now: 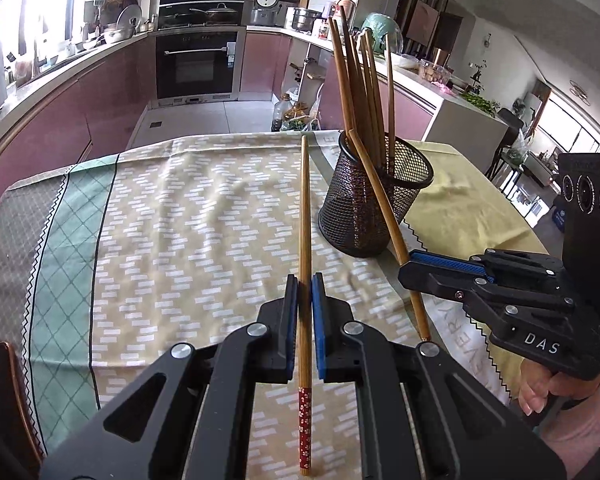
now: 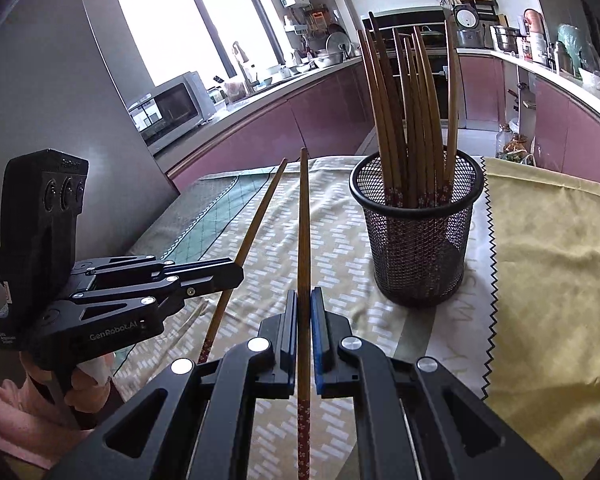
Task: Organize utensils
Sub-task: 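Lift the left tool's chopstick upright toward the holder while the right tool lifts its own, then hold both chopsticks upright beside the mesh holder with both tools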
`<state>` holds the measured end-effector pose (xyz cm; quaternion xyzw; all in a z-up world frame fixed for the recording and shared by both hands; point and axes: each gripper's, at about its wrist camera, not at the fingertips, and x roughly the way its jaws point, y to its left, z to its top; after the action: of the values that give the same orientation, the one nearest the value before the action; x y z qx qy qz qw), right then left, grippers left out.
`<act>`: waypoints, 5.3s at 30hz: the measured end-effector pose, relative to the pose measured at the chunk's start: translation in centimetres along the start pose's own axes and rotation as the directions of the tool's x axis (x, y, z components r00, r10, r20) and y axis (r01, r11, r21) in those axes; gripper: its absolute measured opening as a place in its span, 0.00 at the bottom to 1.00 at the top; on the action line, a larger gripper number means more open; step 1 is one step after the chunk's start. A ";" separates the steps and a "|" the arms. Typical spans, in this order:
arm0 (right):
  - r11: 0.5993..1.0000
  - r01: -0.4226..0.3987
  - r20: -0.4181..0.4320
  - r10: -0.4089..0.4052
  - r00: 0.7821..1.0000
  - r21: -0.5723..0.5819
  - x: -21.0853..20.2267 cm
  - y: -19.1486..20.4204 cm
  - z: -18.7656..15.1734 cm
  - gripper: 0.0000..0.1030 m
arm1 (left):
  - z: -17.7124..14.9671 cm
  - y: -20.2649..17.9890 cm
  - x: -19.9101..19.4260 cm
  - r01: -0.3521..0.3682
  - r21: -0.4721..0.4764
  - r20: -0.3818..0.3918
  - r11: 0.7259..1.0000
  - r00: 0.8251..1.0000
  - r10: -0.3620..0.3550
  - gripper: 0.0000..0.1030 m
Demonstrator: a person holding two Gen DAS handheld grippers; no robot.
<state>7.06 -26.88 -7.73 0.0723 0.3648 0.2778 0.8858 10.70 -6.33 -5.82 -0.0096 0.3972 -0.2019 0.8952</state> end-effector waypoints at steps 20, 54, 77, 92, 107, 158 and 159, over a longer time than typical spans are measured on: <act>1.000 -0.030 0.068 0.029 0.997 0.006 -2.0 -0.1 1.3 0.06 | 0.7 -1.3 -2.7 0.058 0.014 0.049 0.998 0.997 -0.058 0.07; 1.000 -0.028 0.139 0.029 0.990 -0.005 -4.1 0.0 2.2 0.06 | 1.8 -1.9 -3.9 0.087 0.023 0.097 0.996 0.991 -0.089 0.07; 1.000 -0.018 0.169 0.020 0.985 -0.015 -4.8 -0.1 3.0 0.06 | 2.5 -2.4 -4.5 0.092 0.037 0.125 0.995 0.988 -0.096 0.07; 1.000 -0.010 0.184 0.013 0.983 -0.018 -5.3 -0.1 3.4 0.06 | 3.0 -2.6 -4.6 0.094 0.048 0.132 0.994 0.986 -0.100 0.07; 1.000 0.004 0.196 0.001 0.981 -0.023 -5.2 -0.2 3.9 0.06 | 3.1 -2.6 -4.6 0.096 0.050 0.134 0.994 0.986 -0.101 0.07; 1.000 0.006 0.216 -0.001 0.976 -0.024 -5.6 -0.9 4.8 0.06 | 4.3 -2.9 -4.4 0.078 0.077 0.162 0.994 0.983 -0.089 0.07; 1.000 0.006 0.216 -0.001 0.976 -0.024 -5.5 -0.9 4.9 0.06 | 4.4 -2.9 -4.4 0.077 0.078 0.162 0.994 0.983 -0.089 0.07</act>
<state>7.61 -30.28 -1.12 0.0904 0.2631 0.2711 0.9215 10.14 -8.00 0.78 -0.0111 0.3134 -0.2515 0.9157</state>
